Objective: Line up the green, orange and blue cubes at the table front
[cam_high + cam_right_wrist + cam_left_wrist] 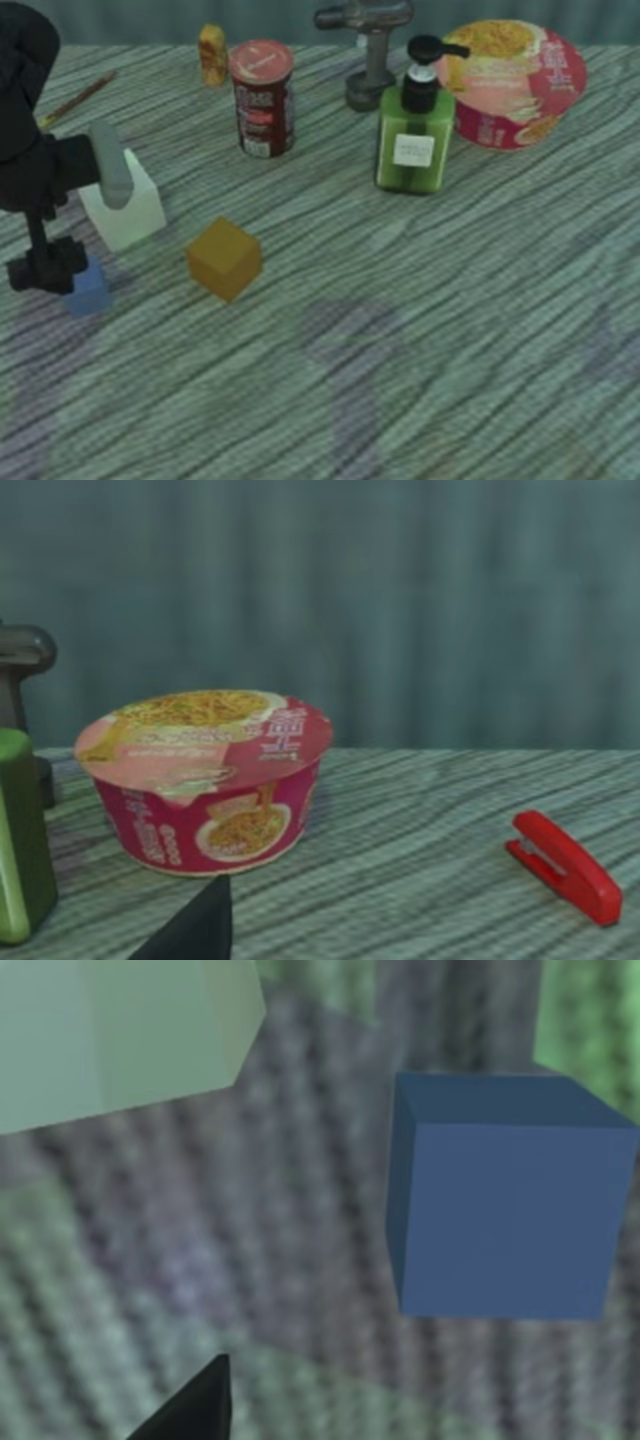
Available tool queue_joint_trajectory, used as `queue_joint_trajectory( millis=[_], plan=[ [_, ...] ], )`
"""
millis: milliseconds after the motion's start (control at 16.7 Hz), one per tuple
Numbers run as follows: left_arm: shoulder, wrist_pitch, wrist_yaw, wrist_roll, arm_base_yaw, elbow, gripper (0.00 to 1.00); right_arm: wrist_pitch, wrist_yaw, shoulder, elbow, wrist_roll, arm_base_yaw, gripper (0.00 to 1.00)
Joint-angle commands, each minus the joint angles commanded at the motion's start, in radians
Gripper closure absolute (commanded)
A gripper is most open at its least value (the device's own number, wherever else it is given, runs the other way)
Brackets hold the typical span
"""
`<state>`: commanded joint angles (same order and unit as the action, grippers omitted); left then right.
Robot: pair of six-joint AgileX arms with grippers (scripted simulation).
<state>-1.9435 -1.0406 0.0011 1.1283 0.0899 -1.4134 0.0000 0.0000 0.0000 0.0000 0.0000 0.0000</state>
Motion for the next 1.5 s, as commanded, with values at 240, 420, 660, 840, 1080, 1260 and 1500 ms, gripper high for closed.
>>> queue_joint_trajectory(
  millis=[240,420,660,840,1080,1260,1500],
  plan=[
    [-0.005,0.018,0.0,0.0,-0.004,0.014,0.0,0.0,0.0,0.0,0.0,0.0,0.0,0.0],
    [-0.05,0.115,0.0,0.002,-0.002,0.065,0.0,0.0,0.0,0.0,0.0,0.0,0.0,0.0],
    [-0.126,0.283,0.001,0.003,-0.002,0.15,0.0,0.0,0.0,0.0,0.0,0.0,0.0,0.0],
    [-0.149,0.322,0.001,0.004,-0.002,0.173,0.0,0.0,0.0,0.0,0.0,0.0,0.0,0.0],
    [-0.149,0.322,0.001,0.004,-0.002,0.173,0.08,0.0,0.0,0.0,0.0,0.0,0.0,0.0],
    [-0.149,0.322,0.001,0.004,-0.002,0.173,0.3,0.0,0.0,0.0,0.0,0.0,0.0,0.0],
    [-0.149,0.322,0.001,0.004,-0.002,0.173,0.6,0.0,0.0,0.0,0.0,0.0,0.0,0.0]
  ],
)
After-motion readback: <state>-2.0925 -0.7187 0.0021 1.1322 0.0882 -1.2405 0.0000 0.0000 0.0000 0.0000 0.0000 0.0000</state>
